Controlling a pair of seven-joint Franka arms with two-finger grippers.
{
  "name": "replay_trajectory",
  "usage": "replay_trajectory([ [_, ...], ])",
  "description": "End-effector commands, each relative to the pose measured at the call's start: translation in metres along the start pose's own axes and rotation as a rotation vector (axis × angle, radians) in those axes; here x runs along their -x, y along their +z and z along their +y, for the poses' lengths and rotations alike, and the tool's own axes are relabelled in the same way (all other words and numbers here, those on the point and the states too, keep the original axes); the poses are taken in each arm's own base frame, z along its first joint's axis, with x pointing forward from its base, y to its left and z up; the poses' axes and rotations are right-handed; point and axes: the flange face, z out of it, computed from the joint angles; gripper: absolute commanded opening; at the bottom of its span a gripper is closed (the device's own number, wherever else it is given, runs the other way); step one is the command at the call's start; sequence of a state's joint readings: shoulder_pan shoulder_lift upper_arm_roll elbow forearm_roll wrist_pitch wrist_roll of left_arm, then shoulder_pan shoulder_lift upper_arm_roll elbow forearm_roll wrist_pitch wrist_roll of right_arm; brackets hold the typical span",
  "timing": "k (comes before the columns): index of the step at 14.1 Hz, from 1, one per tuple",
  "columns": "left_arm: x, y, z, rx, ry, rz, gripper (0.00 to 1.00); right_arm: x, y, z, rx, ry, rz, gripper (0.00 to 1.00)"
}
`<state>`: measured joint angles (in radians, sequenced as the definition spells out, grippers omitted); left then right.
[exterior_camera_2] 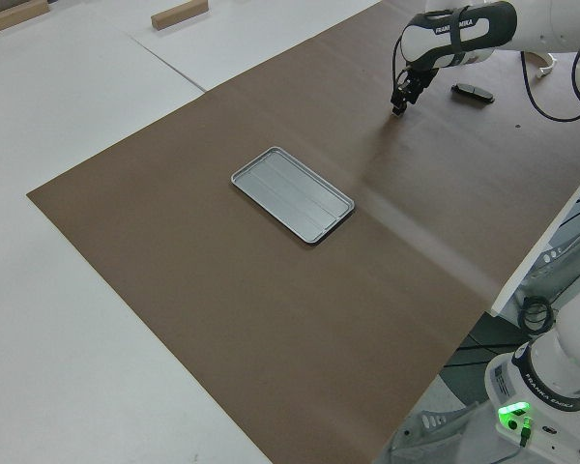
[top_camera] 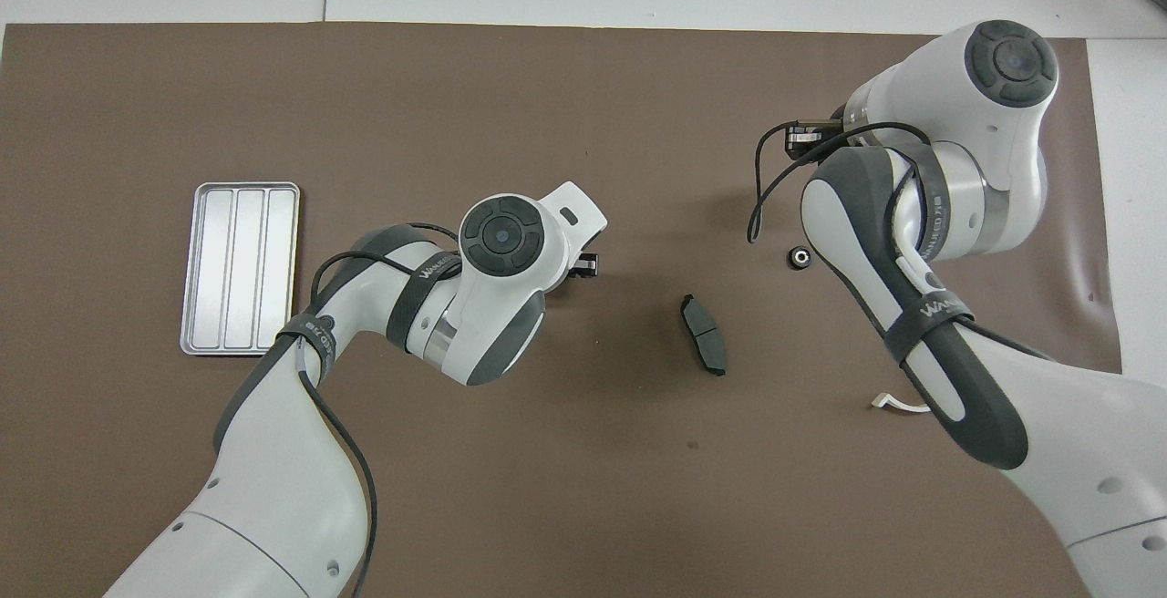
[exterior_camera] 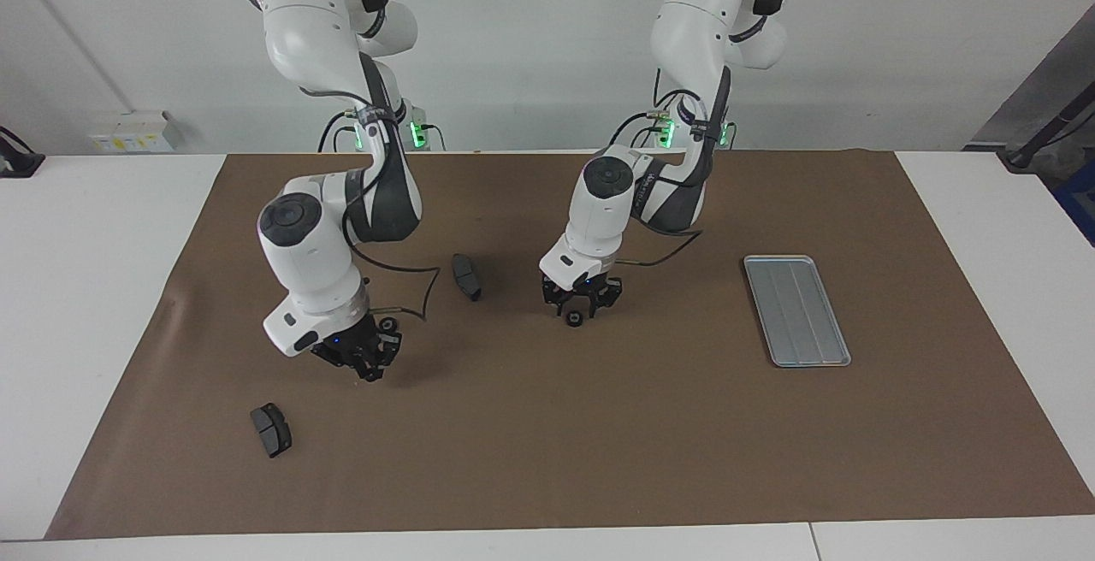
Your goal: Pick bearing gear from pile to tray
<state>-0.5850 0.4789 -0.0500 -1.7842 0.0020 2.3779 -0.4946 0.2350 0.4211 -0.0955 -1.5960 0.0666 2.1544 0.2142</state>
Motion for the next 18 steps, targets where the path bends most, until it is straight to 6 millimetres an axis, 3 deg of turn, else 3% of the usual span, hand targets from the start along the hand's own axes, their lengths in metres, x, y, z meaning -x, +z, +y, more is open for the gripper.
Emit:
replay_trajectory([
  [1, -0.005, 0.014, 0.01, -0.025, 0.028, -0.006, 0.61, 0.012, -0.009, -0.021, -0.018, 0.05, -0.018, 0.0],
  [3, -0.012, 0.006, 0.013, -0.034, 0.027, -0.019, 0.57, 0.016, -0.008, -0.034, -0.013, 0.077, -0.013, 0.0],
  [10, -0.007, 0.009, 0.014, -0.049, 0.033, -0.045, 0.39, 0.018, -0.009, -0.044, -0.017, 0.096, -0.005, 0.0],
  [13, -0.006, 0.01, 0.013, -0.059, 0.041, -0.05, 0.24, 0.018, -0.009, -0.044, -0.018, 0.101, -0.002, 0.0],
  [15, -0.009, 0.007, 0.012, -0.058, 0.038, -0.047, 0.05, 0.018, -0.01, -0.047, -0.019, 0.124, -0.001, 0.0],
  [18, -0.027, -0.011, -0.003, -0.058, 0.01, -0.029, 0.0, 0.033, -0.008, -0.082, -0.024, 0.147, -0.01, 0.0],
])
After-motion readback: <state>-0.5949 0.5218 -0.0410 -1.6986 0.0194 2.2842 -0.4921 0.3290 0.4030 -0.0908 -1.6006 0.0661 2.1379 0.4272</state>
